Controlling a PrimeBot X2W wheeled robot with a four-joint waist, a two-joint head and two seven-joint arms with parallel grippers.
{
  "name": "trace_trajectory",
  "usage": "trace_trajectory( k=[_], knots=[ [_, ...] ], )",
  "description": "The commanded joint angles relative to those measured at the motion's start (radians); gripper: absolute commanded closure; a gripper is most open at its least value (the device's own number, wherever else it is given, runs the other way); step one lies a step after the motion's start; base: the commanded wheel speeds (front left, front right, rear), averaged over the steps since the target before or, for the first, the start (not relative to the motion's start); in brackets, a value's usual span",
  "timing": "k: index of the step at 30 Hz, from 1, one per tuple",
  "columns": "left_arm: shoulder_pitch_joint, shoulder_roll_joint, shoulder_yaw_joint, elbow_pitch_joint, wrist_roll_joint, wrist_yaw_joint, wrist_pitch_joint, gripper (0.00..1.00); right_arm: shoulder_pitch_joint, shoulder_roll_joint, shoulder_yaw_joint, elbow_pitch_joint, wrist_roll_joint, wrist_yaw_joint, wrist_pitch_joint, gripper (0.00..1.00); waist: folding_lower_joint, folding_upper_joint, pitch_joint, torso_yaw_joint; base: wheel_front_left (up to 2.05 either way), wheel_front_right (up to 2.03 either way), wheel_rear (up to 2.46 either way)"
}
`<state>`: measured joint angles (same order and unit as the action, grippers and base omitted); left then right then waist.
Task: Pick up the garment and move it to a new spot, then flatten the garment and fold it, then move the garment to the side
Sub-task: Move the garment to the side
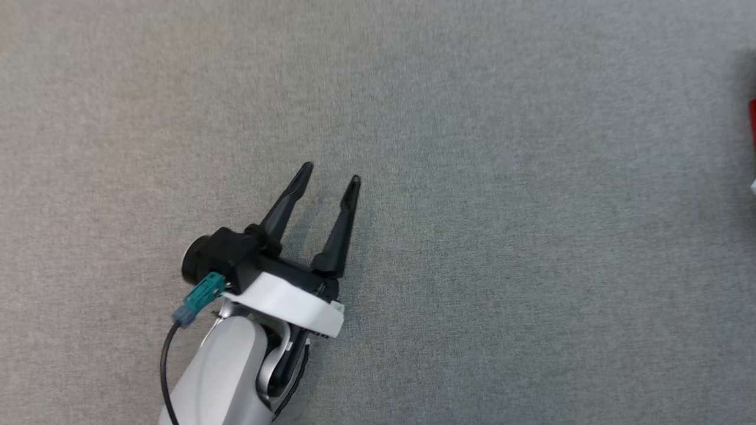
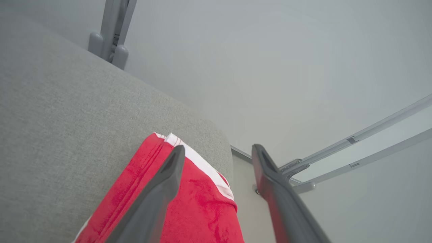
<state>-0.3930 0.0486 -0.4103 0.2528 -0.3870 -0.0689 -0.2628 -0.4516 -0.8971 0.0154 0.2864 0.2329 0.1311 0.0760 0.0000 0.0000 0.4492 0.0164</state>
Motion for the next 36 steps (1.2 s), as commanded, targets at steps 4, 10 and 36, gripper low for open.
trace_trajectory(
  k=[4, 10, 36],
  knots=[
    [0.061, 0.005, 0.074, -0.014, 0.019, 0.004, 0.001, 0.00, -0.062, 0.136, 0.046, -0.040, 0.034, -0.001, -0.068, 0.00, 0.0000, 0.0000, -0.117, -0.002, 0.00, 0.00, 0.00],
    [0.114, 0.006, 0.136, -0.033, 0.040, 0.007, 0.001, 0.00, -0.044, 0.265, 0.074, -0.067, 0.032, -0.001, -0.156, 0.00, 0.0000, 0.0000, -0.180, 0.014, 0.00, 0.00, 0.00],
    [0.307, 0.005, 0.203, -0.088, 0.080, 0.053, 0.001, 0.00, 0.183, 0.722, 0.116, -0.014, -0.073, -0.001, -0.344, 0.00, 0.0000, 0.0000, -0.310, 0.071, 0.00, 0.00, 0.00]
  ],
)
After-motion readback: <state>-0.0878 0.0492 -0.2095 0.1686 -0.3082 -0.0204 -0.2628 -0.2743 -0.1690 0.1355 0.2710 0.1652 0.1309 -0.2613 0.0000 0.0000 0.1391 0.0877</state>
